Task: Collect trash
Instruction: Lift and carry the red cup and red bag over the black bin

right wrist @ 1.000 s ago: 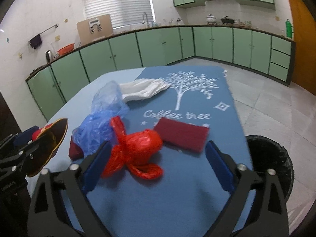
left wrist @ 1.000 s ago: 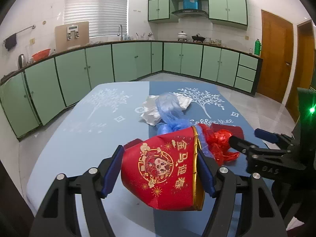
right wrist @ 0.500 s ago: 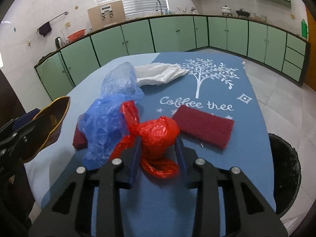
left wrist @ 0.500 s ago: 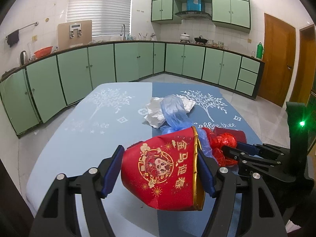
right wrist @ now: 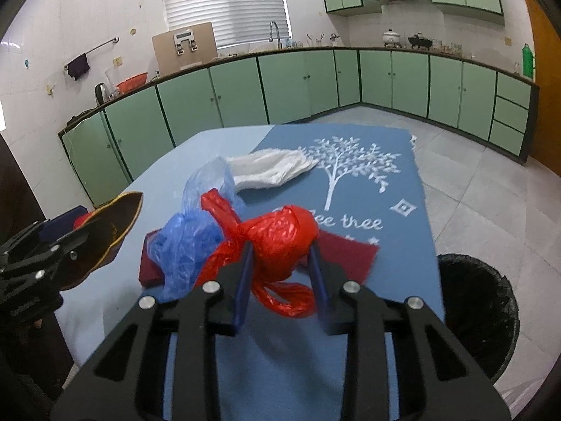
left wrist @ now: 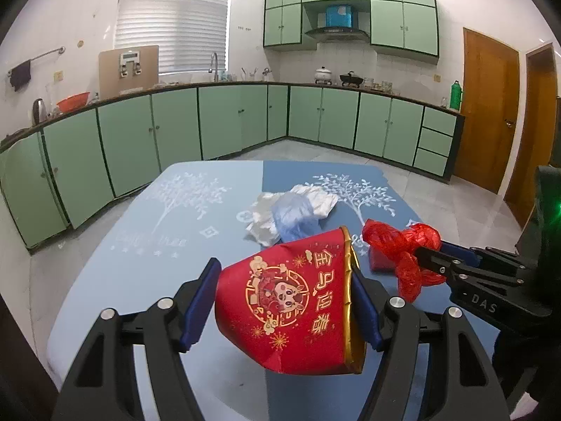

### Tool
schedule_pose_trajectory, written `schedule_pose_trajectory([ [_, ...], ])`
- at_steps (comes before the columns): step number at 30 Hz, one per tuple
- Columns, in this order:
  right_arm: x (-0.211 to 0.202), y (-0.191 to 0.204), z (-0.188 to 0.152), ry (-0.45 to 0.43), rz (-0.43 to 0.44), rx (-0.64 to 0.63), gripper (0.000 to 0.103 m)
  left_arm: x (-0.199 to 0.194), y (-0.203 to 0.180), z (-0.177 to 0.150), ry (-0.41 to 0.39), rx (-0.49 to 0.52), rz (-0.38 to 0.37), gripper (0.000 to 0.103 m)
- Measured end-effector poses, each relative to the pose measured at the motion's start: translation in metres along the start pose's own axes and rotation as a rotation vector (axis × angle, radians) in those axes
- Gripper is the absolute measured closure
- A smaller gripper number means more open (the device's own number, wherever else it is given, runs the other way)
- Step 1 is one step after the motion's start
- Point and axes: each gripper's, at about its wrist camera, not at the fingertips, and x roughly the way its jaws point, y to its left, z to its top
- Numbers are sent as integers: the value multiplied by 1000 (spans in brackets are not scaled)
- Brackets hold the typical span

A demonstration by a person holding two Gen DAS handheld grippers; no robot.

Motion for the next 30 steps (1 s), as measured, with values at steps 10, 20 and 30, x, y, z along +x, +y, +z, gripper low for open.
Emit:
schedule_pose_trajectory([
  [10,-27,-16,12,-50,-41,21,74,10,-21,20,-25,13,-44,35],
  [20,-52,-53,20,-94,-114,73,74,28,-59,42,-39,56,-122,35],
  [30,-76,-115,19,-121,-238,144,74,49,-124,59,-53,125,-242,35],
])
